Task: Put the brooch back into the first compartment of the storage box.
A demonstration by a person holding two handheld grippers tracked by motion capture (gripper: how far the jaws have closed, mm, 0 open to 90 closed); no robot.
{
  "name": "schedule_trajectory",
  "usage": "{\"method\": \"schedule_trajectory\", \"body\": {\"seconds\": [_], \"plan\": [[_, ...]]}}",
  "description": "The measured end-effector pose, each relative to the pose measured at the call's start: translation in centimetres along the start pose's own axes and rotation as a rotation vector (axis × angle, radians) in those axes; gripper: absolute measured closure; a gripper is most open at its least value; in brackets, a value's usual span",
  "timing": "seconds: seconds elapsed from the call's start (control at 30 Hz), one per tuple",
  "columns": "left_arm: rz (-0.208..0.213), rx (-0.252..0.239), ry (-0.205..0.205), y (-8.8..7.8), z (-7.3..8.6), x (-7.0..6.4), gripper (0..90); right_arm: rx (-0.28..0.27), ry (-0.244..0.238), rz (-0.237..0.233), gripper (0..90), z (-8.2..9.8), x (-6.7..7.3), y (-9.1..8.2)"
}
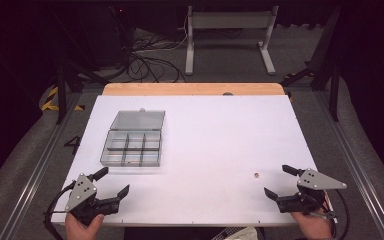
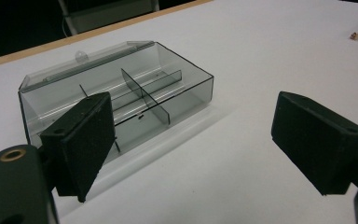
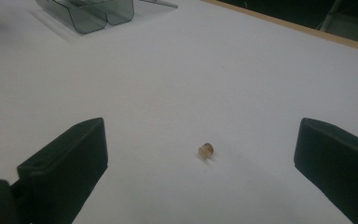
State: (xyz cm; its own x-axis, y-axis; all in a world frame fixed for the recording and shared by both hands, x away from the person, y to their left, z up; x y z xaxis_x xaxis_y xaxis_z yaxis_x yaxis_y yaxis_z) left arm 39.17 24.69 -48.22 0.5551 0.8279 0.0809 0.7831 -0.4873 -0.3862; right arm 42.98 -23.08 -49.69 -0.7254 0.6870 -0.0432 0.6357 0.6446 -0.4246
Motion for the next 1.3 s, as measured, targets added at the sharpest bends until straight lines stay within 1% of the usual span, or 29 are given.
{"method": "schedule_trajectory", "body": {"seconds": [0.03,0.07,0.2,0.5,0.53,0.57,0.6,0.7,0.9,0.97,1.0,1.13,1.17,1.3], "plan": [[0.000,0.000,0.000,0.00,0.00,0.00,14.1,0.000,0.000,0.000,3.4,0.00,0.00,0.00],[-0.005,0.000,0.008,-0.03,-0.05,0.01,14.1,0.001,0.000,-0.001,3.5,0.03,0.01,0.03],[-0.009,-0.002,0.012,-0.04,-0.11,0.01,14.2,0.003,0.001,-0.005,3.5,0.09,0.00,0.05],[-0.008,-0.008,0.002,-0.09,-0.15,0.03,14.1,0.007,-0.003,-0.005,3.5,0.09,0.02,0.10],[-0.009,-0.007,0.009,-0.12,-0.16,0.06,14.2,0.004,-0.002,-0.006,3.5,0.07,0.02,0.11],[-0.009,-0.008,0.005,-0.12,-0.17,0.03,14.2,0.004,-0.002,-0.006,3.5,0.07,0.02,0.11],[-0.012,-0.006,0.016,-0.13,-0.21,0.10,14.2,0.006,0.000,-0.007,3.5,0.09,0.02,0.13],[-0.014,-0.006,0.021,-0.12,-0.25,0.07,14.2,0.008,-0.001,-0.006,3.5,0.11,0.02,0.14],[-0.006,-0.001,0.019,0.07,-0.37,-0.22,14.5,0.009,0.002,-0.010,3.5,0.14,0.02,0.20],[-0.004,-0.001,0.025,0.13,-0.44,-0.27,14.6,0.012,-0.001,-0.008,3.5,0.15,0.02,0.22],[0.001,-0.002,0.016,0.18,-0.47,-0.39,14.7,0.013,-0.001,-0.008,3.5,0.15,0.01,0.22],[0.005,0.003,0.016,0.26,-0.56,-0.43,15.0,0.011,0.002,-0.010,3.5,0.16,0.01,0.24],[0.006,0.005,0.022,0.33,-0.68,-0.44,15.3,0.011,0.003,-0.011,3.5,0.16,0.00,0.25],[0.010,0.009,0.024,0.49,-0.80,-0.60,15.6,0.011,0.002,-0.011,3.5,0.16,0.01,0.25]]}}
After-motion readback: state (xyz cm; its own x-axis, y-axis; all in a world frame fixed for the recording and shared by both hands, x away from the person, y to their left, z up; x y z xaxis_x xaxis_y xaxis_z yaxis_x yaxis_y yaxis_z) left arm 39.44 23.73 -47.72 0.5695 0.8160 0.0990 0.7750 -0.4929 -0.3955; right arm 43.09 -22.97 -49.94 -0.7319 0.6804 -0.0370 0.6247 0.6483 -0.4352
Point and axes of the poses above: each handheld gripper's, and its own axes: y roughly forward along the jaws, z roughly out of its underside, x roughly to its left, the point moved 8 cm from there along y, roughly forward along the jaws, and after that the axes turned 1 degree about -z, right-handed, at the moved point
